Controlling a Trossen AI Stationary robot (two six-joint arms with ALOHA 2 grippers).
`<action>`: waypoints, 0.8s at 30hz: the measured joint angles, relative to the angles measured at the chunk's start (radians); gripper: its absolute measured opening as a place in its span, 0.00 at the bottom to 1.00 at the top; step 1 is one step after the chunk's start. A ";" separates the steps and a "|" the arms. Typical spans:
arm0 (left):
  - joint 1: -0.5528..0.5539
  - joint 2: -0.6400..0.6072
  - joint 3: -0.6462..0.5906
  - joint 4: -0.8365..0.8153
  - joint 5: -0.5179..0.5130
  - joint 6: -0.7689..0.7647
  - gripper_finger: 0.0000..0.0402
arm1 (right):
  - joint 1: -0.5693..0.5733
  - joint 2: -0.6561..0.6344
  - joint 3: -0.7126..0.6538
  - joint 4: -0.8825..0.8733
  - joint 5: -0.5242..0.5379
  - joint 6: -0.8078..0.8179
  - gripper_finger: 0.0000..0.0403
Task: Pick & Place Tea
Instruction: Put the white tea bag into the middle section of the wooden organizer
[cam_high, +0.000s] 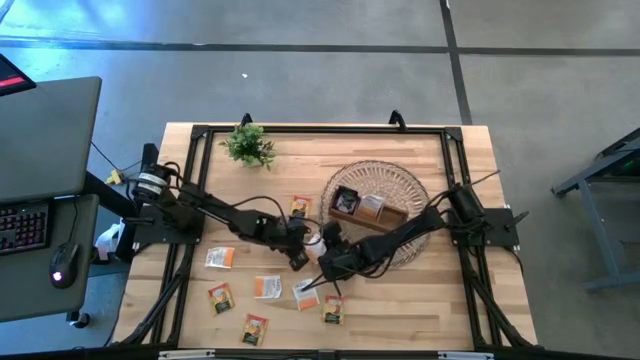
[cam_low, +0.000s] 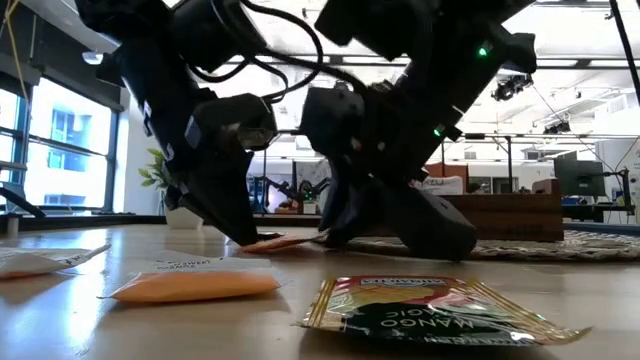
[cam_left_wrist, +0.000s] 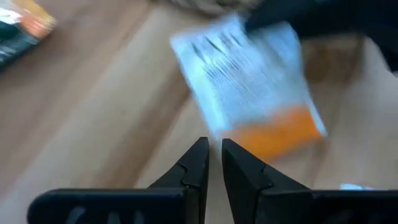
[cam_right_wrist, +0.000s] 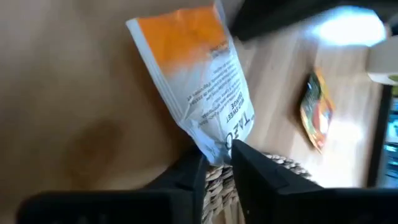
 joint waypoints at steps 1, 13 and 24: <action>-0.001 0.000 0.000 0.003 0.007 0.000 0.11 | 0.000 0.000 0.000 -0.003 0.007 0.000 0.13; 0.000 -0.002 0.000 -0.011 -0.004 -0.005 0.11 | 0.069 -0.032 0.031 -0.095 0.193 -0.058 0.01; 0.001 -0.003 0.000 -0.013 -0.024 -0.003 0.11 | 0.147 -0.164 0.006 -0.607 0.879 -0.209 0.01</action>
